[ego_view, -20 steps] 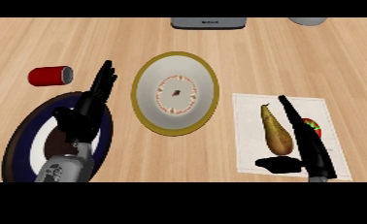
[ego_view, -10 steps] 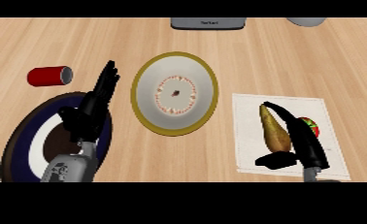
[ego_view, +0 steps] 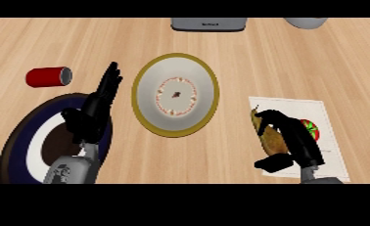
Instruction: Pick the pear from the placemat and place it in the bowl
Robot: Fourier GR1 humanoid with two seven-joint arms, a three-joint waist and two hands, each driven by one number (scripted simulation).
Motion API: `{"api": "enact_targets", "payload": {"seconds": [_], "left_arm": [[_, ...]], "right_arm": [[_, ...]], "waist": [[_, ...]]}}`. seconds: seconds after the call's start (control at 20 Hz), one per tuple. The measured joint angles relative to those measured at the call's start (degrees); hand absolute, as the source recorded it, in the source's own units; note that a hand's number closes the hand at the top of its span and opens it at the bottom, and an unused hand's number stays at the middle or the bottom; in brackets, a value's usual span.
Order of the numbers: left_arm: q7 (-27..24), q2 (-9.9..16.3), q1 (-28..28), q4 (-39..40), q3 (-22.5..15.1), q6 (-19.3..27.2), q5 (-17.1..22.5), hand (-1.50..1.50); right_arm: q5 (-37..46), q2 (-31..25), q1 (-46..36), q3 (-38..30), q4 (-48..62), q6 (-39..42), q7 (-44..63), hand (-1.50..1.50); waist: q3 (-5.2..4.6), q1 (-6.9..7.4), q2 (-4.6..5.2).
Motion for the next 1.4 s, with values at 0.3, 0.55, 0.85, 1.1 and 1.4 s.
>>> {"api": "enact_targets", "payload": {"seconds": [0.3, 0.55, 0.85, 1.1, 1.4], "left_arm": [[0.77, -0.19, -1.36, -0.03, -0.68, -1.03, 0.38, 0.0], [0.94, -0.26, -2.48, 0.64, -0.7, -1.19, 0.33, 0.0], [1.59, 0.01, -2.73, 0.6, -0.57, -1.17, 0.13, 0.0], [1.62, -0.14, -2.04, 0.58, -0.39, -0.58, -0.16, 0.0], [1.53, -0.13, -1.41, 0.42, -0.05, -0.36, -0.09, 0.0]], "right_arm": [[-1.76, 6.77, -0.16, 15.62, -4.23, -0.48, 6.53, 1.5], [-7.12, 10.37, -1.32, 33.0, -6.91, -10.17, 12.98, 1.5], [-5.89, 11.56, -6.63, 49.71, -11.83, -27.47, 19.51, 1.5], [2.86, 10.16, -13.91, 56.34, -13.74, -36.1, 29.1, 1.5], [11.1, 10.57, -23.04, 56.64, -17.38, -34.87, 44.69, 1.5]], "waist": [[0.12, 2.43, 0.28], [1.04, 3.44, 0.73], [1.21, 2.92, 0.5], [1.11, 1.97, 0.16], [1.01, 1.33, -0.12]]}}
